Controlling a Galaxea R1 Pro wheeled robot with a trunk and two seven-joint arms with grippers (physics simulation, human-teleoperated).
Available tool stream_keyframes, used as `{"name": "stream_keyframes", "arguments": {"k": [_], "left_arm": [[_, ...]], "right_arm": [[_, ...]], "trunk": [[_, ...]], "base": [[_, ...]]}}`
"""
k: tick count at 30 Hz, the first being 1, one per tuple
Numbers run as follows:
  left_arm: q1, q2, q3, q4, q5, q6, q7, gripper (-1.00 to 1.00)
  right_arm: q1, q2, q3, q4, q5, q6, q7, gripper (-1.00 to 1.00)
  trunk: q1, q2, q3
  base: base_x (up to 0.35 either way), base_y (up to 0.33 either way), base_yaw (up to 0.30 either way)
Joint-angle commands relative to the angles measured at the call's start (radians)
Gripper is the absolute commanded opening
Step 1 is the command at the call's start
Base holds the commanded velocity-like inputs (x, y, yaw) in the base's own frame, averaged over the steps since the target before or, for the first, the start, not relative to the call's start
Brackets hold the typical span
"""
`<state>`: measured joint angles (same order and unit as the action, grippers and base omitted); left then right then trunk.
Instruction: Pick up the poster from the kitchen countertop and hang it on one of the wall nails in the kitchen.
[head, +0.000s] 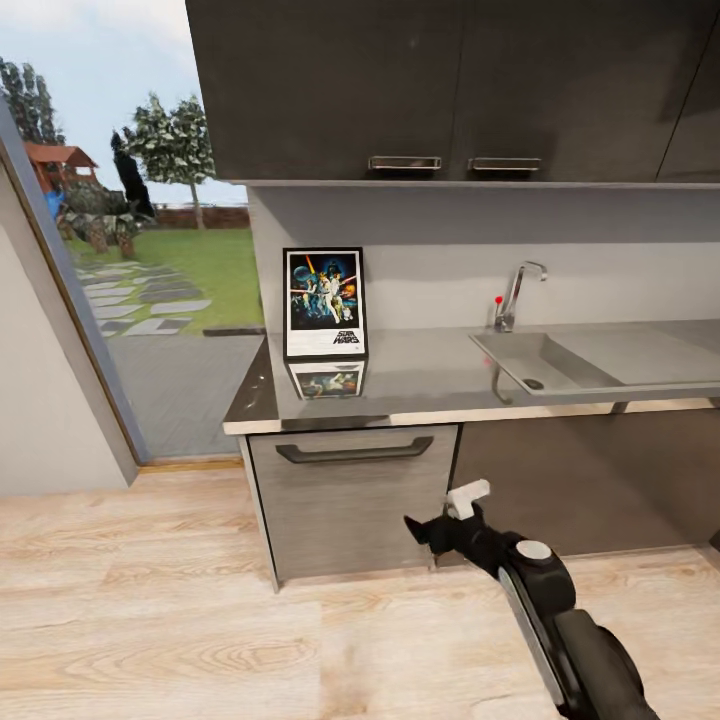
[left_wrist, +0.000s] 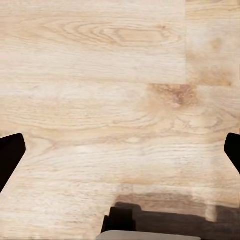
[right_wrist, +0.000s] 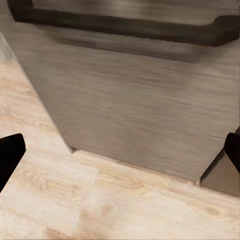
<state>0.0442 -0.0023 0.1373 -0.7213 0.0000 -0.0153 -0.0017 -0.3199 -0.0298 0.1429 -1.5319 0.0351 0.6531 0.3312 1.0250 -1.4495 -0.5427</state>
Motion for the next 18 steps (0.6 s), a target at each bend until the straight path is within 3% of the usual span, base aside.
{"name": "stream_keyframes", "arguments": {"k": [1,2,3,5,7,12,18], "left_arm": [[0.0,0.001,0.018,-0.001,0.0,-0.002,-0.001,1.0],[0.0,0.001,0.022,-0.001,0.0,-0.002,-0.001,1.0],[0.0,0.002,0.03,-0.001,0.0,-0.002,-0.001,1.0],[0.0,0.002,0.033,-0.001,0.0,-0.002,-0.001,1.0],[0.0,0.002,0.037,-0.003,0.0,-0.002,-0.002,1.0],[0.0,0.002,0.039,-0.005,0.0,-0.002,-0.002,1.0],[0.0,0.002,0.039,-0.007,0.0,-0.002,-0.002,1.0]], "right_arm": [[-0.085,-0.001,-0.001,-0.006,-0.012,0.083,0.056,1.0],[-0.111,-0.001,-0.001,-0.007,-0.018,0.109,0.067,1.0],[-0.185,-0.001,-0.001,-0.005,-0.04,0.182,0.091,1.0],[-0.23,-0.001,-0.002,0.004,-0.056,0.219,0.101,1.0],[-0.324,-0.007,-0.004,0.046,-0.099,0.265,0.113,1.0],[-0.39,-0.021,-0.022,0.089,-0.157,0.282,0.118,1.0],[-0.414,-0.039,-0.038,0.103,-0.247,0.286,0.119,1.0]], "trunk": [[0.0,-0.001,-0.001],[0.0,-0.001,-0.001],[0.0,-0.001,-0.001],[0.0,-0.001,-0.001],[0.0,-0.001,-0.001],[0.0,-0.001,-0.001],[0.0,-0.001,-0.001]], "base": [[0.0,0.0,0.0],[0.0,0.0,0.0],[0.006,0.0,0.0],[0.036,0.0,0.0],[0.186,-0.042,0.0],[0.253,-0.076,0.0],[0.29,-0.107,0.0]]}}
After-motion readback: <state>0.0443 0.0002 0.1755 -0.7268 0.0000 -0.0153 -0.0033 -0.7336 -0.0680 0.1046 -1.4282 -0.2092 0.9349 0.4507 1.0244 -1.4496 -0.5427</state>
